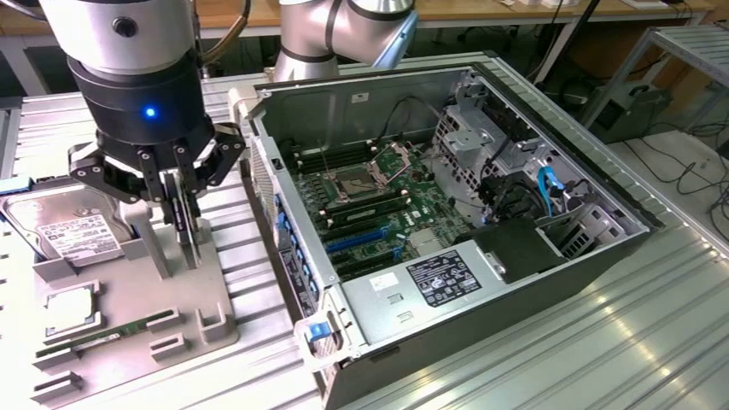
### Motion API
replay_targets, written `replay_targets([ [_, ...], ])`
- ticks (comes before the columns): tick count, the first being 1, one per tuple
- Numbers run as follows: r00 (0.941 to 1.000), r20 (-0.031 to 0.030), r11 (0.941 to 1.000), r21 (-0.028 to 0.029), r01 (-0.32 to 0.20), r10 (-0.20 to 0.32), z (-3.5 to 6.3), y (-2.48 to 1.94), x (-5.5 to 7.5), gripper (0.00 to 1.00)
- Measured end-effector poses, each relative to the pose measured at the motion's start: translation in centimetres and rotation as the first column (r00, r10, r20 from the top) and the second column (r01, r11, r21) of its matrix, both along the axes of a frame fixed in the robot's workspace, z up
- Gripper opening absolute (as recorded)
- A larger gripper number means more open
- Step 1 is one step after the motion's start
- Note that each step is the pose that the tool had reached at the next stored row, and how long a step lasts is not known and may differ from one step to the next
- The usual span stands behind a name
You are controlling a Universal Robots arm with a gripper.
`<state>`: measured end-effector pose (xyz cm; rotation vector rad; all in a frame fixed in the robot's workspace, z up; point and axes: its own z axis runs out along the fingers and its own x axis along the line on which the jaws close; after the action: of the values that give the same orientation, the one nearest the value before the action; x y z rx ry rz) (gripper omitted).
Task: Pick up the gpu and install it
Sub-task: 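Pick up the gpu and move the gpu toward the slot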
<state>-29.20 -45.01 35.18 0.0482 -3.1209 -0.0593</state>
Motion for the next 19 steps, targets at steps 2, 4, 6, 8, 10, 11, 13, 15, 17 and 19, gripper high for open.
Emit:
replay_targets([
  [2, 1.0, -0.0001, 1.0, 0.0, 0.0, 0.0, 0.26, 0.0, 0.0, 0.28],
  [4, 1.0, -0.0002, 1.0, 0.0001, 0.0, 0.0, 0.54, 0.0, 0.0, 0.28],
  [6, 1.0, -0.0004, 1.0, 0.0001, 0.0, 0.0, 0.76, 0.0, 0.0, 0.28],
  [8, 1.0, -0.0005, 1.0, 0.0001, 0.0, 0.0, 0.99, 0.0, 0.0, 0.28],
  [10, 1.0, -0.0005, 1.0, 0.0002, 0.0, 0.0, 1.17, 0.0, 0.0, 0.28],
  [11, 1.0, -0.0006, 1.0, 0.0001, 0.0, 0.0, 1.26, 0.0, 0.0, 0.28],
  [13, 1.0, -0.0006, 1.0, 0.0001, 0.0, 0.0, 1.43, 0.0, 0.0, 0.28],
  [15, 1.0, -0.0007, 1.0, 0.0001, 0.0, 0.0, 1.6, 0.0, 0.0, 0.28],
  [17, 1.0, -0.0008, 1.0, 0.0001, 0.0, 0.0, 1.75, 0.0, 0.0, 0.28],
  [19, 1.0, -0.0009, 1.0, 0.0001, 0.0, 0.0, 1.9, 0.0, 0.0, 0.28],
])
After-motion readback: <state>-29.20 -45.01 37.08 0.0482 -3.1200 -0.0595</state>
